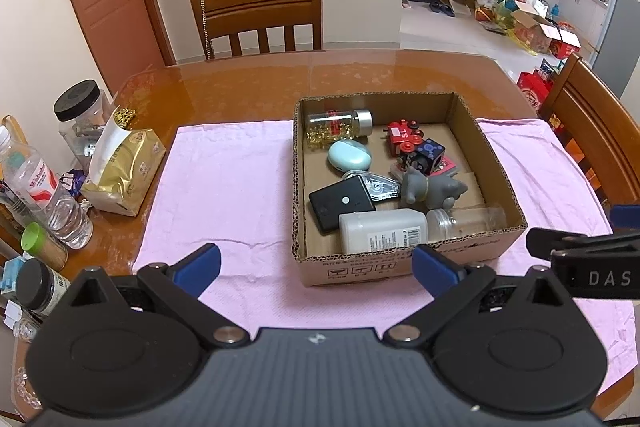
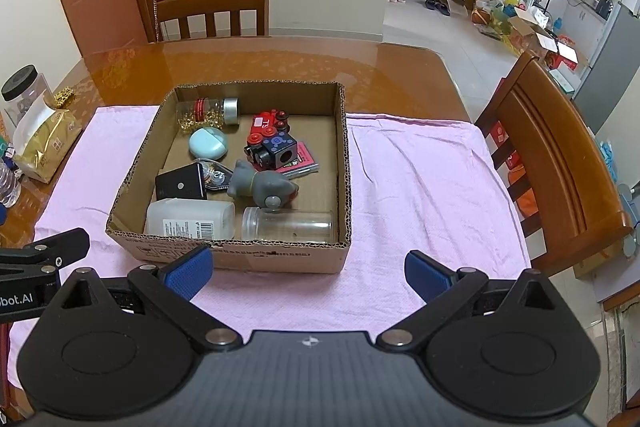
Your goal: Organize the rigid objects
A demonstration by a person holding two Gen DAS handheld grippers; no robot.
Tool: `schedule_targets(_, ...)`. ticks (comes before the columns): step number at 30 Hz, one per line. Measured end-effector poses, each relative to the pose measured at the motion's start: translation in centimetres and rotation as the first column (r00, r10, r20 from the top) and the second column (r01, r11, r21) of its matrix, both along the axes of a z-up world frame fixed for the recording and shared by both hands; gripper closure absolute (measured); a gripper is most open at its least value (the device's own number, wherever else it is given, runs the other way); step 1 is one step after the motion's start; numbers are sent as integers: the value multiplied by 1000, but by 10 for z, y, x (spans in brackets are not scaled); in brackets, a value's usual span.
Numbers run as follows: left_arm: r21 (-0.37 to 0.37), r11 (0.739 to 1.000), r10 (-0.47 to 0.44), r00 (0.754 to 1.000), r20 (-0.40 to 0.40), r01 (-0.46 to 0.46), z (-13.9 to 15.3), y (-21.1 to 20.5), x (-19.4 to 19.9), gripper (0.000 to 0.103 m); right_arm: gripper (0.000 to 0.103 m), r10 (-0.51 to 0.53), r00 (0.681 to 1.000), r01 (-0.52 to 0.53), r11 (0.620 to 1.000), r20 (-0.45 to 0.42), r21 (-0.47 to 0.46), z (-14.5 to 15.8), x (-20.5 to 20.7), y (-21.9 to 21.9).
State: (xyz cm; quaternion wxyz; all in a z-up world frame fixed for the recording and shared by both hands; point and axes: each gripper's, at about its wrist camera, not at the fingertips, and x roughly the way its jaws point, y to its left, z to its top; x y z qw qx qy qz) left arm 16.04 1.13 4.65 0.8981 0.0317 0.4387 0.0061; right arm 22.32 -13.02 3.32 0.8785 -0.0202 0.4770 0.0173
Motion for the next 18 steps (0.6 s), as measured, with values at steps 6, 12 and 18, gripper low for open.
schedule_targets(6, -2, 1000, -4, 1000, -2, 4, 0, -2, 2, 2, 0, -6, 1000, 6, 1000, -3, 1, 0, 1, -2)
schedule_targets(12, 3, 1000, 1, 1000, -4, -1, 0, -3, 4, 2, 0, -5, 1000, 5, 1000, -2, 3, 0, 2, -2)
schedule_targets(18, 5, 1000, -1, 1000, -1, 1, 1, -3, 4, 2, 0, -2, 1000, 2, 1000, -2, 4, 0, 2, -1)
